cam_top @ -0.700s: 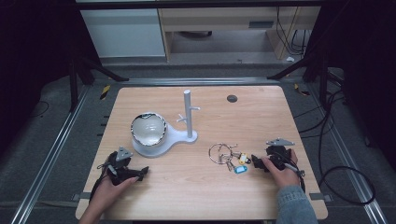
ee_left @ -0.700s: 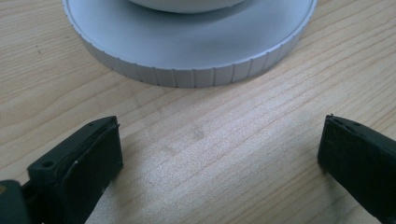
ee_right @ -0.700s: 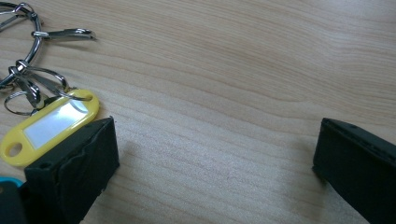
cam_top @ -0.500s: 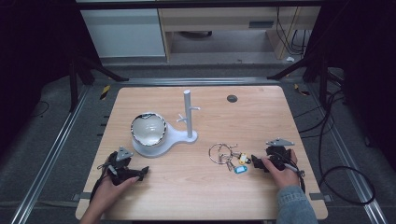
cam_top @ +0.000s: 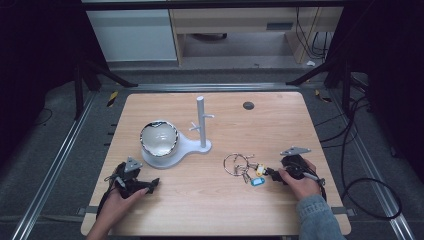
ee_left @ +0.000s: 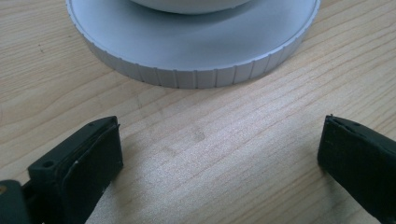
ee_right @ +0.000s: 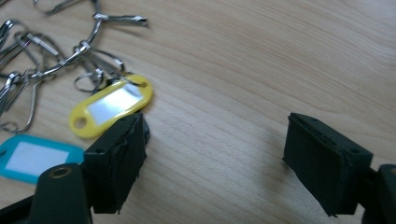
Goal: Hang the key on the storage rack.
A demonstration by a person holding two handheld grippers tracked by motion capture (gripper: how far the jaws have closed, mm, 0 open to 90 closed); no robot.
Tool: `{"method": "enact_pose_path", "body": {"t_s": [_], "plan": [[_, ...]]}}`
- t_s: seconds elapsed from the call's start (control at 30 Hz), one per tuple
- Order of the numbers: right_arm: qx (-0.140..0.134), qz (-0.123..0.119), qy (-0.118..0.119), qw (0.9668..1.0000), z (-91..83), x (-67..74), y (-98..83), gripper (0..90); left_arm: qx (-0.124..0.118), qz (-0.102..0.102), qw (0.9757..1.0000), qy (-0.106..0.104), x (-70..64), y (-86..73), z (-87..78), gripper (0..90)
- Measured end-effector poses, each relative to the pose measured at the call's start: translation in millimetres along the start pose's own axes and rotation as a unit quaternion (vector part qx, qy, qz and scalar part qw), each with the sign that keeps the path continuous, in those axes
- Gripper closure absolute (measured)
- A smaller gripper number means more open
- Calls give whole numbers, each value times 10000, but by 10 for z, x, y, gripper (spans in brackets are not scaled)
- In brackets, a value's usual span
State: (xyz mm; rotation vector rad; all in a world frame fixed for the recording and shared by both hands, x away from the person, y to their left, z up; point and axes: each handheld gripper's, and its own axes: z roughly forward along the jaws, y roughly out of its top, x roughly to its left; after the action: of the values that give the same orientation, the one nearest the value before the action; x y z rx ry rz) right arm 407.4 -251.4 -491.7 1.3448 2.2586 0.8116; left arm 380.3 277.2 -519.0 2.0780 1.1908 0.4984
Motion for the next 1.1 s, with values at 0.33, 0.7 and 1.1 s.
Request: {"method": "enact_pose_path", "body": {"t_s": [0.33, 0.7, 1.1], "plan": [[775, -801, 162, 9936, -76, 95, 523, 223, 0, -4, 10000, 3, -1, -1, -1, 0], [1171, -1627, 536, 9782, -83, 231, 881, 406, -11, -12, 10000, 8, -5, -4, -2, 0], [1573, -2125, 827, 9609, 145, 321, 1064, 633, -7, 3, 10000, 2, -3, -3, -2, 0]]}}
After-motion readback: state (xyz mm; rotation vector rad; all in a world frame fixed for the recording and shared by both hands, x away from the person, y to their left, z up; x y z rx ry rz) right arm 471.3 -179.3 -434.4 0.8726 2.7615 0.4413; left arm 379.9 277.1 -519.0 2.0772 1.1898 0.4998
